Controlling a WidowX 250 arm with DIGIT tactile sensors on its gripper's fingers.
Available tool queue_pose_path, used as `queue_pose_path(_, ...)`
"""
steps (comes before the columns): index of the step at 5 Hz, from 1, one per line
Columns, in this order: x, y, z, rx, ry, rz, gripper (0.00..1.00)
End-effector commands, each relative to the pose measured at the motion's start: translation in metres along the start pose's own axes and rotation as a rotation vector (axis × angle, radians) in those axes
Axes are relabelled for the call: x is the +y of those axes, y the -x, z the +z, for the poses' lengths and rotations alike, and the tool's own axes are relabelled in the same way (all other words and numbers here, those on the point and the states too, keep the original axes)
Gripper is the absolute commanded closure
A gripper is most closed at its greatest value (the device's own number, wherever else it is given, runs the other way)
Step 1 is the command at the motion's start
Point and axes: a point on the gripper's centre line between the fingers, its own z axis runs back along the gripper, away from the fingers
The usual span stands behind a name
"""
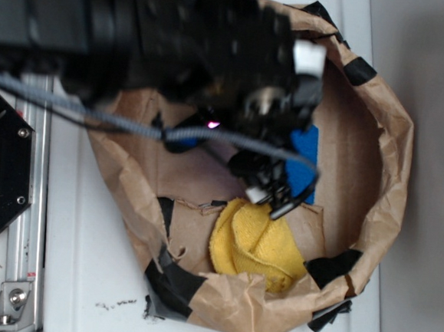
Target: Grab the plastic pickle.
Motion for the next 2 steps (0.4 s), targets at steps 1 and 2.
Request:
queue_pose_path(1,0.0409,0.0100,-0.0506,0.189,-0.041,-0.085,0.00)
queue_pose_path(2,0.0436,0.0172,-0.0499,0.161,-0.009,-0.111,1.00)
